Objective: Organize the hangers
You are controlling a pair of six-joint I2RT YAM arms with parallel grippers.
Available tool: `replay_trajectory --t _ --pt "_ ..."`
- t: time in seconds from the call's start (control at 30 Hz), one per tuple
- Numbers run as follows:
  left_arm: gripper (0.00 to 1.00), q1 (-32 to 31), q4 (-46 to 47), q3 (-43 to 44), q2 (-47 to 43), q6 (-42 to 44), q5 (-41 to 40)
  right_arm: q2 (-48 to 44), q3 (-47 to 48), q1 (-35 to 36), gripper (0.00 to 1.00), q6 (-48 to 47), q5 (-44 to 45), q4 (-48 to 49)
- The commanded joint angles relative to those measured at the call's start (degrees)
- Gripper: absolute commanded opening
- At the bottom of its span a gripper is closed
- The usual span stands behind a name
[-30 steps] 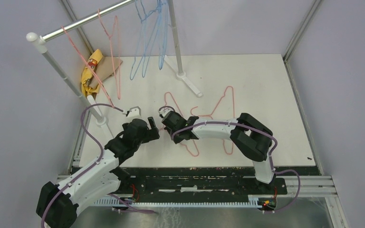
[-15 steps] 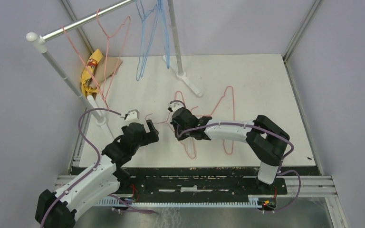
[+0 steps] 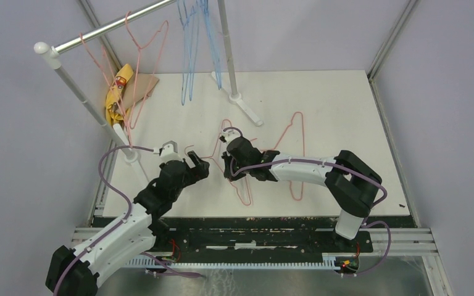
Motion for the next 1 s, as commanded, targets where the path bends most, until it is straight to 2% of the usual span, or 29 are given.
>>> replay_trajectory --t 0.0,0.4,0.67,0.83,0.9,0.97 --pt "0.99 -0.3 8.1 -0.3 1.2 -4.4 -1.8 -2.5 0.2 -0.4 0.01 0.6 -1.8 2.8" --pt "0.98 -0.3 15.2 -1.3 6.9 -7.3 -4.7 -5.4 -1.0 -0.5 0.01 -0.2 -4.3 1.5" --pt "0.95 -0.3 19.4 2.2 11.8 -8.4 -6.4 -5.5 -2.1 -0.6 0.01 0.2 -7.1 1.2" --pt "0.85 -0.3 22.6 2.5 14.0 -8.7 -6.8 -5.9 -2.3 -0.6 0.01 0.3 -8.3 1.2" --pt "0.73 -0.3 23.7 2.7 14.3 -8.5 -6.4 -6.2 -2.6 -0.6 0.01 0.3 -8.3 1.1" --pt "0.56 -0.3 25.5 2.4 14.4 -8.0 -5.5 -6.2 -2.6 -0.6 0.01 0.1 -8.5 1.0"
